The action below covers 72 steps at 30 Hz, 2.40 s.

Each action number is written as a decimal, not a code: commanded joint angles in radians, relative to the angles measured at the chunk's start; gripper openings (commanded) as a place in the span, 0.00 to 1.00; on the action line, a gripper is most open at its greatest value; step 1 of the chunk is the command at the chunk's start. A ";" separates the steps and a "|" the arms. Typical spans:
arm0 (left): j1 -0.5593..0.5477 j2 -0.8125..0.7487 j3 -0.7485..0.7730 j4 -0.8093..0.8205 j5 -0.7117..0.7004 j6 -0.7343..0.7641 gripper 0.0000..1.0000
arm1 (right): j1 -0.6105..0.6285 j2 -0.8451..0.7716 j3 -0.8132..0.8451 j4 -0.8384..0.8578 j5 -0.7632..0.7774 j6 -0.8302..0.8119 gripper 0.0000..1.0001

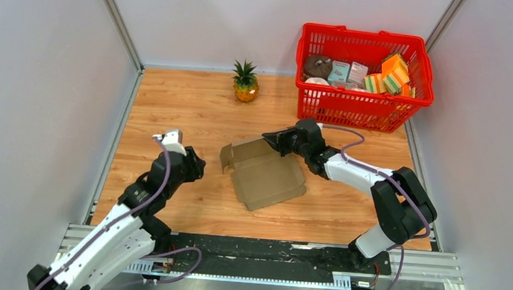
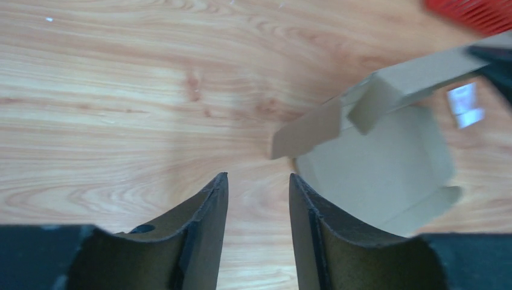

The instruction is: Fold the paper box

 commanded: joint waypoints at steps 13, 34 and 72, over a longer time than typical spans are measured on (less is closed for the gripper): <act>0.042 0.457 0.135 0.308 0.427 0.321 0.43 | 0.010 0.044 0.026 0.018 0.009 0.035 0.08; 0.086 0.386 0.158 0.065 0.053 0.246 0.44 | -0.001 0.061 0.020 0.058 -0.025 0.046 0.08; 0.085 0.595 0.055 0.639 0.425 0.430 0.49 | 0.022 0.093 0.024 0.058 -0.010 0.020 0.07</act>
